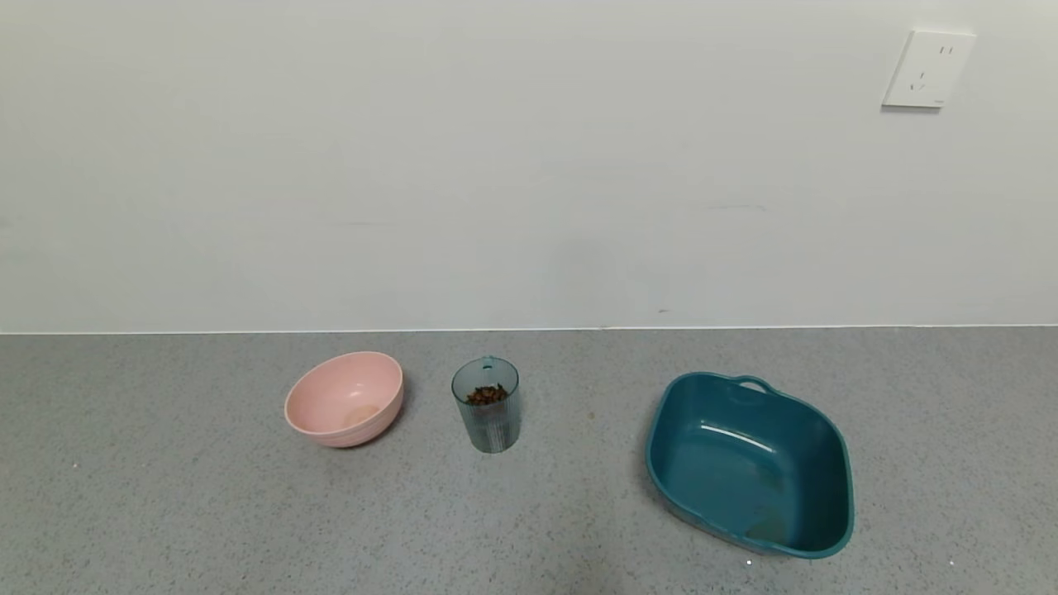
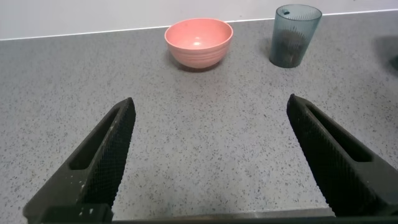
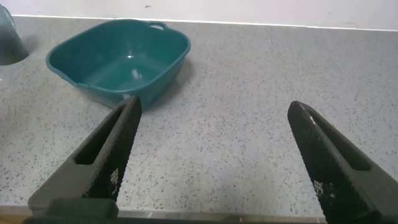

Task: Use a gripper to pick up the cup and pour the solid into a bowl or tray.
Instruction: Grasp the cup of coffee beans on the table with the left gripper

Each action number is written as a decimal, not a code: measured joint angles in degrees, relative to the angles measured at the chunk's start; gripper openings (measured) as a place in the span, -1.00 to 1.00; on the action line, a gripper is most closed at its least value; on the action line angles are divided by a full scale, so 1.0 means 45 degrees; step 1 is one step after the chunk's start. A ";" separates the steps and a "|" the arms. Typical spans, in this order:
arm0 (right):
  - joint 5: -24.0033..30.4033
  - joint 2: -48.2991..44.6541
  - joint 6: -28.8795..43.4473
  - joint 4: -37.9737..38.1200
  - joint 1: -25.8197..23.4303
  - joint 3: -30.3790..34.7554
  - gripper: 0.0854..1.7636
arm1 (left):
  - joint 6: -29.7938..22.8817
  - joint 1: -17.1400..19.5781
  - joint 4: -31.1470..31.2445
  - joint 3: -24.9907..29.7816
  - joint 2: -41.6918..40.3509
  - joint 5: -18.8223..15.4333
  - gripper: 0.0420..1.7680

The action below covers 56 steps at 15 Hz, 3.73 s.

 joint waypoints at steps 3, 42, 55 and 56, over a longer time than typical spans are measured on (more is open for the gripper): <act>0.0000 0.0000 -0.0005 0.0005 0.0011 0.0000 0.94 | 0.0024 -0.0011 0.0000 -0.0005 0.0000 -0.0005 0.98; 0.0038 0.0000 -0.0070 0.0176 0.0062 -0.0041 0.94 | 0.0163 -0.5570 -0.3421 -0.7447 1.9649 -0.1119 0.98; 0.0049 0.0000 -0.0076 0.0217 0.0076 -0.0060 0.94 | -0.1065 -0.6529 -0.9994 -0.6751 2.4373 0.1059 0.98; 0.0054 0.0000 -0.0081 0.0217 0.0076 -0.0060 0.94 | -0.1170 -0.6548 -1.0674 -0.6718 2.4641 0.1243 0.98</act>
